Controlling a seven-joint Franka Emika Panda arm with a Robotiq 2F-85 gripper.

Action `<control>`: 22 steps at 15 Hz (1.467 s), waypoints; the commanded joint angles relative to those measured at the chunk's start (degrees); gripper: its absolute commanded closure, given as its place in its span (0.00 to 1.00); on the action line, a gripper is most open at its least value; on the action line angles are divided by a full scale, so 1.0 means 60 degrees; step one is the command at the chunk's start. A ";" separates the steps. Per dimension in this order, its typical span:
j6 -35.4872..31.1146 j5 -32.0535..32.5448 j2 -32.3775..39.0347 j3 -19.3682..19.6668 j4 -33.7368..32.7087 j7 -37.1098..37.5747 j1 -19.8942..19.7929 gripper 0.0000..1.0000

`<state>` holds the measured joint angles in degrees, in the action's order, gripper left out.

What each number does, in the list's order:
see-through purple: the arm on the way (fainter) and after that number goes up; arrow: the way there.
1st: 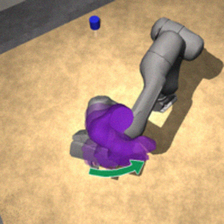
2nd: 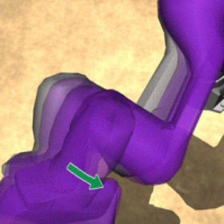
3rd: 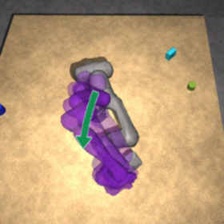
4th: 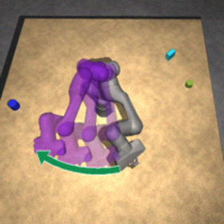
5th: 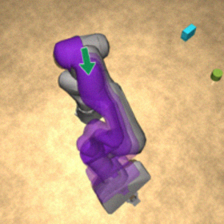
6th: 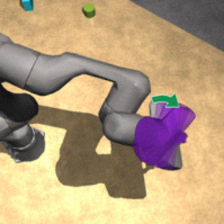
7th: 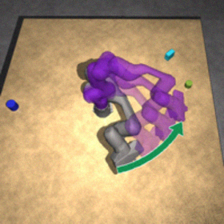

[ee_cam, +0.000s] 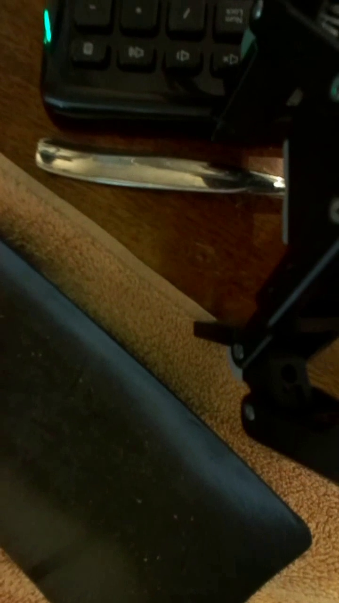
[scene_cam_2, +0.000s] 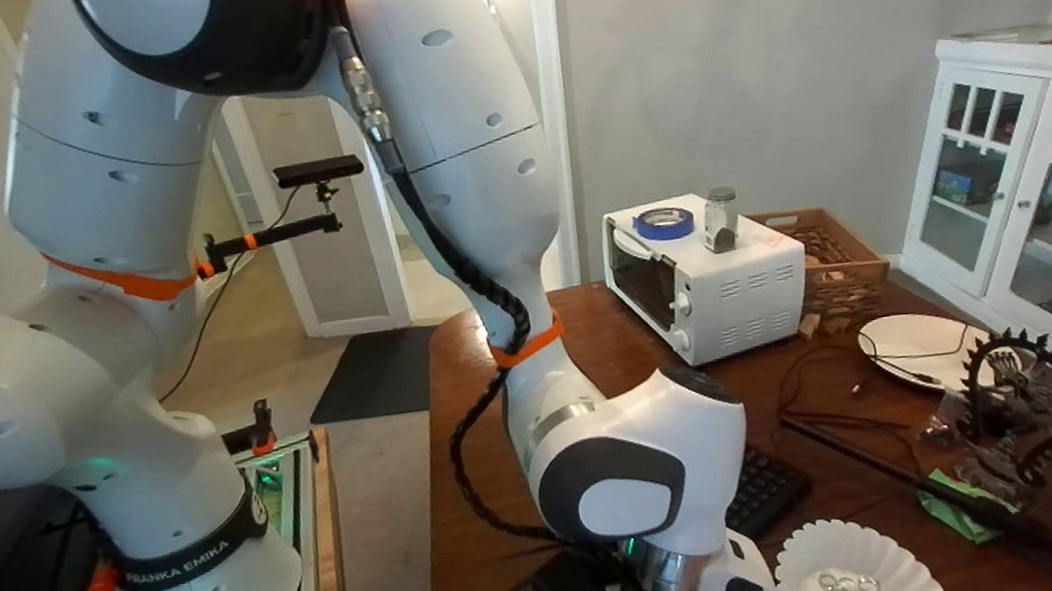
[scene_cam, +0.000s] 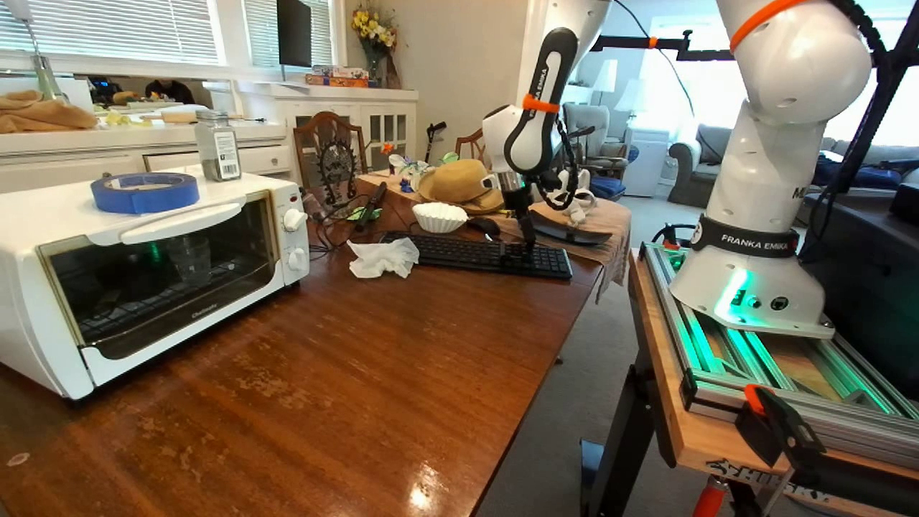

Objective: Put the spoon on top of the oven grill

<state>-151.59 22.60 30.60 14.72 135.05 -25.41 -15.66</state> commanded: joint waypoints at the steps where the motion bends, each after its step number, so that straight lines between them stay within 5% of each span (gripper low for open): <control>1: 0.0016 -0.0197 0.0140 -0.0191 -0.0049 0.0109 -0.0217 0.34; 10: 0.0021 -0.0515 -0.0076 -0.0237 -0.0068 0.0064 -0.0495 1.00; 22: -0.0093 -0.0520 -0.1340 -0.0621 0.0207 -0.0345 -0.0370 0.99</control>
<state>-151.62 19.86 25.98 12.05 134.79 -25.98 -17.90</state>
